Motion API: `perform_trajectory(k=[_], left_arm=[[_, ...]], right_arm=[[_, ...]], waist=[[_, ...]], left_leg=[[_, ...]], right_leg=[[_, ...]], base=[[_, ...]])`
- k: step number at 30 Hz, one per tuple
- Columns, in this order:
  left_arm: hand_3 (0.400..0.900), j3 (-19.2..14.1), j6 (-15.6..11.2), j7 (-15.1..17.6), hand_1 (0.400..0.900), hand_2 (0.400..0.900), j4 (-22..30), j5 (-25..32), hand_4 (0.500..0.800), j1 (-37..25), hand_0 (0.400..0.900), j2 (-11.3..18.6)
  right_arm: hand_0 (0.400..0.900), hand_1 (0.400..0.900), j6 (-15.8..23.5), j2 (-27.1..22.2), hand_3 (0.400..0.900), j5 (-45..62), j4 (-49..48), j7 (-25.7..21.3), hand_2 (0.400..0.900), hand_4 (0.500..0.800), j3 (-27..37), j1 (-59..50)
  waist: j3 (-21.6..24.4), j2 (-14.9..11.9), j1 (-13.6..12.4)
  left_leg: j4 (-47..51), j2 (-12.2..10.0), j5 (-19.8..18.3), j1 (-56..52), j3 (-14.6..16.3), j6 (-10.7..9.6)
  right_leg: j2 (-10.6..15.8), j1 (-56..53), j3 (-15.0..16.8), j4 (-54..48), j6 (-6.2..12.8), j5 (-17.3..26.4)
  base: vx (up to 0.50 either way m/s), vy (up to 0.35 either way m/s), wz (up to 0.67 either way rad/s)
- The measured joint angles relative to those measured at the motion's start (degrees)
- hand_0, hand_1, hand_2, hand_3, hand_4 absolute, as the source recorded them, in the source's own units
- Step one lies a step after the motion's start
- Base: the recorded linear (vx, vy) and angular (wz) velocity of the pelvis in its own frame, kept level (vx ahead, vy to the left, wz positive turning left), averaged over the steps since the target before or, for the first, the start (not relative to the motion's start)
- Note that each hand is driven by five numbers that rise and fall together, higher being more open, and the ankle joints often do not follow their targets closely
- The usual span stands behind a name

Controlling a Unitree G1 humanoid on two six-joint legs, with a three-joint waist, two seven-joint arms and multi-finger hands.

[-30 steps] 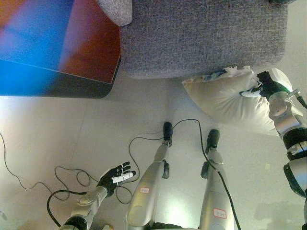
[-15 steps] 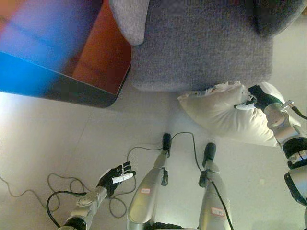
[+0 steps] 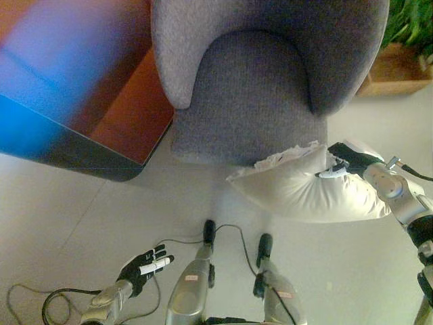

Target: Pick up the pillow and put it on the sofa.

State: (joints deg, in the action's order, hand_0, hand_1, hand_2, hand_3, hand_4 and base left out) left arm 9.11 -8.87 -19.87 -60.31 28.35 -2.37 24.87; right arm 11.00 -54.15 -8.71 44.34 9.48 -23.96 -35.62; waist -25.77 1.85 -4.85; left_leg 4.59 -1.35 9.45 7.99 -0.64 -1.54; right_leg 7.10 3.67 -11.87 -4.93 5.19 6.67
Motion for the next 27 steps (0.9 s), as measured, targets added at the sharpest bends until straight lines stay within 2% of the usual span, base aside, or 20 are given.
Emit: perform_trajectory(k=[4, 6, 11, 17, 21, 27], left_arm=[[0.9, -2.2, 0.4, -0.2, 0.9, 0.9, -0.7, -2.9, 0.8, 1.0, 0.9, -0.1], [0.9, -3.7, 0.9, -0.2, 0.9, 0.9, -2.4, -4.1, 0.8, 1.3, 0.9, -0.4], [0.9, -6.2, 1.5, 0.1, 0.9, 0.9, -7.3, -7.5, 0.8, 3.9, 0.9, -2.0], [0.9, -6.3, 1.9, 0.1, 0.9, 0.9, -8.4, -10.2, 0.8, 7.5, 0.9, -3.3], [0.9, -6.3, 2.0, 0.3, 0.9, 0.9, -10.2, -11.4, 0.8, 7.6, 0.9, -3.5], [0.9, -6.2, 2.0, 0.6, 0.9, 0.9, -11.1, -13.0, 0.8, 7.6, 0.9, -3.6]], right_arm=[[0.4, 0.4, 1.0, -1.6, 0.4, 0.0, -2.2, 4.9, 0.4, 0.5, 0.8, 0.2], [0.4, 0.4, 1.0, -1.6, 0.4, 0.0, -2.7, 6.9, 0.4, 0.5, 1.3, 0.2], [0.4, 0.4, 1.3, -2.2, 0.4, 2.0, -4.1, 11.5, 0.4, 0.5, 1.4, 0.3], [0.4, 0.4, 0.7, -4.1, 0.4, 6.1, -3.9, 16.4, 0.4, 0.5, 0.7, -2.3], [0.4, 0.4, 0.1, -4.7, 0.4, 8.5, -2.8, 18.6, 0.4, 0.5, -4.0, -8.3], [0.4, 0.4, -2.9, -4.7, 0.4, 11.1, 1.8, 19.9, 0.4, 0.5, -7.9, -15.2]], waist=[[1.9, -1.8, -0.1], [2.7, -2.5, -0.2], [8.0, -3.4, -0.3], [11.7, -4.3, -0.5], [12.7, -4.9, -0.7], [14.7, -5.6, -3.4]], left_leg=[[0.0, -0.1, -0.5, -1.9, -0.4, -0.3], [0.0, -0.2, -0.8, -3.3, -0.5, -0.5], [0.1, -0.2, -1.4, -4.4, -0.5, -0.7], [0.0, -0.3, -1.7, -5.6, -0.8, -0.8], [0.1, -0.3, -1.7, -6.6, -0.9, -0.9], [0.0, -0.3, -1.8, -7.1, -1.6, -0.9]], right_leg=[[-0.1, -2.2, -0.9, 0.0, -0.27, -0.6], [-0.2, -3.6, -1.0, 0.0, -0.37, -1.0], [-0.2, -4.9, -1.0, 0.0, -0.35, -1.4], [-0.4, -6.3, -1.3, 0.0, -0.3, -1.7], [-0.4, -7.3, -1.5, 0.0, -0.12, -2.0], [-0.4, -8.1, -2.3, 0.0, -0.13, -2.3]], base=[[0.15, 0.028, 0.07], [0.13, 0.033, 0.04], [0.09, 0.022, 0.05], [0.05, 0.004, 0.08], [0.06, 0.007, 0.07], [0.08, 0.016, 0.07]])
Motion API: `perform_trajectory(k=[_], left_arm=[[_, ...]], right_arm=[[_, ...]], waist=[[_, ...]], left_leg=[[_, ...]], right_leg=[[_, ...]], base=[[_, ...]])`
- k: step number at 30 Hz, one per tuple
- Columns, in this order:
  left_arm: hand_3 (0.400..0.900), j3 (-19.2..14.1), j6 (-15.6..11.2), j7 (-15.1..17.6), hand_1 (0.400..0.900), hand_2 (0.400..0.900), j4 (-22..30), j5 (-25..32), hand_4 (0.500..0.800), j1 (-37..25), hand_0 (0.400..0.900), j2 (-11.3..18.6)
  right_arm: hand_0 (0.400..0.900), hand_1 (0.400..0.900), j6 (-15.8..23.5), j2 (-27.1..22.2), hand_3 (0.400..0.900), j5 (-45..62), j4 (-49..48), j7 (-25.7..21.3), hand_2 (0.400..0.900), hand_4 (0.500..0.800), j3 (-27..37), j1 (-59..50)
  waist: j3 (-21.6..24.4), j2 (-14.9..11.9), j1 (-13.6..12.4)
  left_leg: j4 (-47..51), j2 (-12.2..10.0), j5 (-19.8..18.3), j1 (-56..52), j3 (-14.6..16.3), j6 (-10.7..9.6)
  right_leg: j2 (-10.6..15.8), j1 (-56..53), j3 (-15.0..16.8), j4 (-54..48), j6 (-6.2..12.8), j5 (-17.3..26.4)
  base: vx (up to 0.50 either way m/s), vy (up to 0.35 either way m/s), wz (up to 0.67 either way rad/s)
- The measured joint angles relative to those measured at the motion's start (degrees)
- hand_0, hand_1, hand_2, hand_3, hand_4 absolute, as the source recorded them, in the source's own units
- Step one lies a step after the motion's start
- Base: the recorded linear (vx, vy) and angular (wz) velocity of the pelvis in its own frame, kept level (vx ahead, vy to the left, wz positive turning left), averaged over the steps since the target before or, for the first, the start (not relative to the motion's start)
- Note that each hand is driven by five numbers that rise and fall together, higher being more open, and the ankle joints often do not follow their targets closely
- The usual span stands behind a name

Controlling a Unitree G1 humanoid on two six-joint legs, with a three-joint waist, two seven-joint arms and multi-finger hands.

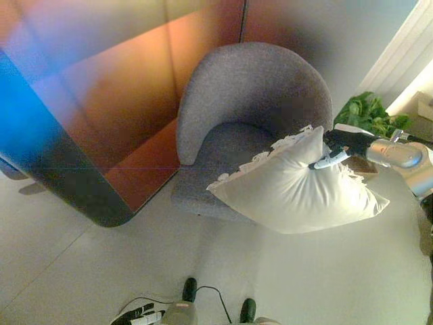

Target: Pick up the pillow and put it on the sofa.

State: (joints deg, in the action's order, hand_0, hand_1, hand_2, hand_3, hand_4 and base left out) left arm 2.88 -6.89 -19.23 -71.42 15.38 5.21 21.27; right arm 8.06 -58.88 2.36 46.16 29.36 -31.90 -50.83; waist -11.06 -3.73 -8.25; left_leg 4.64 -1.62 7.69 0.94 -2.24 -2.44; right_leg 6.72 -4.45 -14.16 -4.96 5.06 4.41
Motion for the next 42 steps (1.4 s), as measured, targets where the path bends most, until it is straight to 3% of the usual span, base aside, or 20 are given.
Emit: perform_trajectory(k=[7, 11, 16, 19, 27, 28, 29, 33, 42], left_arm=[[0.9, 0.3, 0.0, 0.1, 0.9, 0.9, -0.8, -1.3, 0.8, 0.5, 0.9, 0.0], [0.9, 0.3, 0.0, 0.7, 0.9, 0.9, -1.0, -1.3, 0.8, 0.8, 0.9, 0.2], [0.9, 0.5, 0.0, 1.3, 0.9, 0.9, -0.9, -1.1, 0.8, 0.9, 0.9, 1.4], [0.9, 0.7, -0.1, 1.2, 0.9, 0.9, -0.9, -0.8, 0.8, 0.7, 0.9, 2.2], [0.9, 1.4, -1.8, 1.2, 0.9, 0.9, -1.1, 1.3, 0.8, -0.2, 0.9, 3.5], [0.9, 1.4, -1.9, 1.3, 0.9, 0.9, -1.2, 1.3, 0.8, -0.2, 0.9, 3.5], [0.9, 1.4, -2.0, 1.3, 0.9, 0.9, -1.2, 1.3, 0.8, -0.2, 0.9, 3.5], [0.9, 2.0, -2.7, 1.3, 0.9, 0.9, -1.2, 2.0, 0.8, -0.3, 0.9, 3.5], [0.9, 2.8, -3.4, 0.9, 0.9, 0.9, 0.5, 5.4, 0.8, -1.4, 0.9, 3.5]], right_arm=[[0.4, 0.4, -5.5, 0.0, 0.4, 1.5, 3.5, 0.0, 0.4, 0.5, -2.9, -5.4], [0.4, 0.4, -8.3, 1.3, 0.4, 1.4, 4.7, -0.4, 0.4, 0.5, -4.4, -7.8], [0.4, 0.4, -12.0, 2.7, 0.4, 0.1, 6.1, -1.6, 0.4, 0.5, -10.5, -12.3], [0.4, 0.4, -14.3, 4.2, 0.4, 0.2, 8.1, -2.5, 0.4, 0.5, -10.8, -14.1], [0.4, 0.4, -16.8, 5.1, 0.4, 1.5, 14.5, -7.1, 0.4, 0.5, -12.9, -19.0], [0.618, 0.618, -16.8, 5.1, 0.618, 1.5, 14.9, -7.9, 0.618, 0.631, -13.0, -19.4], [0.9, 0.9, -16.7, 5.1, 0.9, 1.5, 15.1, -8.9, 0.9, 0.8, -13.0, -19.7], [0.9, 0.9, -16.9, 5.5, 0.9, 1.5, 16.9, -11.9, 0.9, 0.8, -13.2, -22.8], [0.9, 0.9, -17.5, 5.3, 0.9, 2.2, 20.1, -12.9, 0.9, 0.8, -13.2, -29.3]], waist=[[0.5, -0.7, -3.1], [0.5, -1.5, -3.2], [0.0, -3.4, -3.9], [-0.1, -5.1, -4.9], [-3.2, -5.8, -7.7], [-3.9, -5.7, -8.2], [-4.4, -5.5, -8.6], [-5.7, -4.7, -9.4], [-5.9, -4.5, -9.2]], left_leg=[[0.0, 0.1, 0.1, -0.2, -1.0, 0.1], [0.0, 0.1, 0.3, -0.2, -1.8, 0.0], [0.0, 0.0, 0.2, 0.4, -2.4, -0.5], [-0.1, -0.2, 0.6, 2.6, -2.9, -0.8], [-0.1, -0.3, 2.4, 8.0, -6.6, -1.1], [-0.1, -0.2, 2.4, 8.0, -6.7, -1.1], [-0.1, -0.2, 2.4, 8.1, -6.8, -1.1], [-0.1, -0.1, 2.5, 8.8, -7.2, -1.1], [-0.1, 0.0, 2.6, 9.1, -7.0, -1.0]], right_leg=[[0.0, -0.7, -0.9, 0.0, -0.18, -0.3], [-0.1, -1.2, -1.8, 0.0, -0.23, -0.5], [-0.4, -0.9, -2.2, 0.0, -0.11, -0.9], [-0.9, 1.1, -2.5, 0.1, -0.13, -0.9], [-1.5, 4.8, -4.6, 0.0, -0.45, -0.8], [-1.5, 4.8, -4.7, 0.0, -0.44, -0.8], [-1.5, 4.8, -4.9, 0.0, -0.44, -0.8], [-1.4, 5.3, -5.0, 0.0, -0.46, -0.8], [-1.1, 5.6, -4.9, 0.0, -0.44, -0.8]], base=[[0.08, -0.002, 0.06], [0.07, -0.008, 0.07], [0.01, -0.027, 0.13], [-0.07, -0.057, 0.16], [-0.07, -0.022, 0.13], [-0.03, 0.028, 0.06], [-0.04, 0.022, 0.03], [-0.03, 0.013, -0.01], [-0.02, 0.018, -0.04]])
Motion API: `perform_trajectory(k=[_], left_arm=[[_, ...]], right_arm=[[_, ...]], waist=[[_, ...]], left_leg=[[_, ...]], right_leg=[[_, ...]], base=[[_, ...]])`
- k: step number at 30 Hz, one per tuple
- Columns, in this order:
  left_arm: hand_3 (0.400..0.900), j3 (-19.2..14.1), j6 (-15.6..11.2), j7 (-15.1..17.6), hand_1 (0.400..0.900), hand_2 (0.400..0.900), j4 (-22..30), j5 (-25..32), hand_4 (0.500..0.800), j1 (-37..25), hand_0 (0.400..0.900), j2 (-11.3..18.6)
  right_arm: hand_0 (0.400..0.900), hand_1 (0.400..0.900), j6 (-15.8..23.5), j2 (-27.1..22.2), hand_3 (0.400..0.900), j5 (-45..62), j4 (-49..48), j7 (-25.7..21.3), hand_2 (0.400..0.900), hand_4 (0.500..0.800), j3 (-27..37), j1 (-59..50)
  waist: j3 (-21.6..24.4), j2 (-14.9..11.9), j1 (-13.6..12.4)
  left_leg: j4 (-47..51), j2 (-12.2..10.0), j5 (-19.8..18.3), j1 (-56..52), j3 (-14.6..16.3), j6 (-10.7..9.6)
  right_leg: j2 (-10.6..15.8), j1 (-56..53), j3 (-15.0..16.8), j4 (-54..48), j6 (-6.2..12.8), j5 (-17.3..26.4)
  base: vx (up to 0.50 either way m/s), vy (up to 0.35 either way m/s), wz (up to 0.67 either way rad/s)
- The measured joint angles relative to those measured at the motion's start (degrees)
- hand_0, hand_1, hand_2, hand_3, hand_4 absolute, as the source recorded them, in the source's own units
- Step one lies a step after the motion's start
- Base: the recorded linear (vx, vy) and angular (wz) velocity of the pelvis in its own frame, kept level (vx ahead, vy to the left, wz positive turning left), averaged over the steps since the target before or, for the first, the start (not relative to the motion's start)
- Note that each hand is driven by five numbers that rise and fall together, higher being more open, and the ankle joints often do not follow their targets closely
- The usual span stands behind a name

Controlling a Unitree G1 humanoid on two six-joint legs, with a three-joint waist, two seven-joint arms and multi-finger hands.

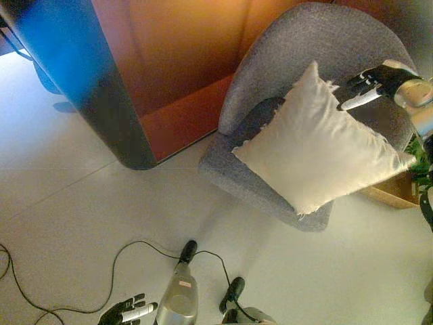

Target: Pick up the pillow and put it on the sofa.

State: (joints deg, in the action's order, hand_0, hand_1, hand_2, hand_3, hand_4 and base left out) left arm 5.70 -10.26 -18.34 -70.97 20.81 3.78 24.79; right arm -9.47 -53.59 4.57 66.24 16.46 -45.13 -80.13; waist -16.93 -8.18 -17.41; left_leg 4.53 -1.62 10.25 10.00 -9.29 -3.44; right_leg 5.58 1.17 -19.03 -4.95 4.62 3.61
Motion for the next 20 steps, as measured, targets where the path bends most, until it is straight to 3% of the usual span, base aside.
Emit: perform_trajectory(k=[12, 15, 20], left_arm=[[0.9, 0.0, -1.0, -1.6, 0.9, 0.9, 0.0, 0.4, 0.8, -0.4, 0.9, 0.0], [0.9, 0.0, -1.0, -1.8, 0.9, 0.9, -0.1, 1.5, 0.8, -0.3, 0.9, 0.0], [0.9, 0.0, -1.2, -1.9, 0.9, 0.9, 0.0, 2.1, 0.8, -0.5, 0.9, -0.1]], right_arm=[[0.9, 0.9, -0.1, -2.5, 0.9, -0.2, 3.0, 0.2, 0.9, 0.8, 0.4, -0.6], [0.9, 0.9, -0.1, -2.7, 0.9, 1.2, 3.0, 0.1, 0.9, 0.8, 1.1, -0.6], [0.9, 0.9, 0.4, -5.8, 0.9, 4.4, 3.0, 0.1, 0.9, 0.8, 11.0, 4.9]], waist=[[0.0, 0.2, 0.2], [0.1, 0.4, 1.3], [0.7, 1.3, 1.9]], left_leg=[[0.0, 0.0, 0.0, -0.3, 0.6, 0.0], [0.0, 0.0, -0.1, -0.5, 0.8, -0.1], [0.0, 0.1, -0.4, -1.0, 1.3, 0.1]], right_leg=[[0.0, 0.0, 0.6, 0.0, -0.06, 0.0], [0.0, -0.1, 0.8, 0.0, -0.09, 0.1], [0.3, -0.3, 1.3, 0.1, -0.1, 0.1]], base=[[-0.01, 0.003, -0.02], [-0.02, 0.02, -0.07], [0.0, 0.008, -0.09]])
